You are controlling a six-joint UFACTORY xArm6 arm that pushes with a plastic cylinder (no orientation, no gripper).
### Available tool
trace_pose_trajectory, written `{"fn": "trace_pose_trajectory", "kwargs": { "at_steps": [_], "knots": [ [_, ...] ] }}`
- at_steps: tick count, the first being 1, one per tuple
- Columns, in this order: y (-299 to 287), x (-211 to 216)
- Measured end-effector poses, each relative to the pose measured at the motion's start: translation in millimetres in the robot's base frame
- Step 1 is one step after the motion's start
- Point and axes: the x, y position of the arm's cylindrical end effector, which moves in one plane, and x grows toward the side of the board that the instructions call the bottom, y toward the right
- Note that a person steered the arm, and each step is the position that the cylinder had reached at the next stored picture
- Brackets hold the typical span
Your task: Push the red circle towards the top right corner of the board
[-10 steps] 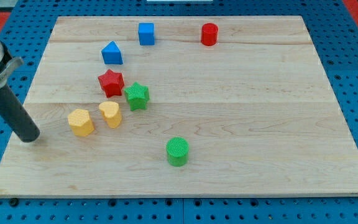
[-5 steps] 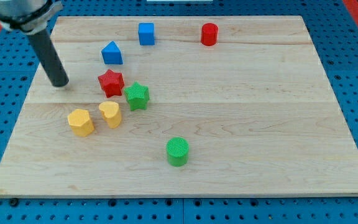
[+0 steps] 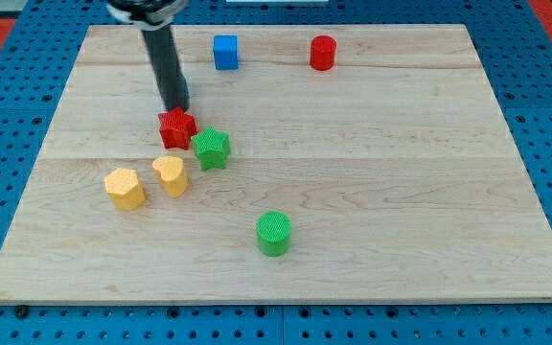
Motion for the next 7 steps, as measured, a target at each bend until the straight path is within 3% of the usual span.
{"fn": "trace_pose_trajectory", "kwargs": {
  "at_steps": [3,4,6,7],
  "knots": [
    [172.7,-74.9],
    [147.5,-78.0],
    [221.2,-105.2],
    [224.9,-90.9]
  ]
}}
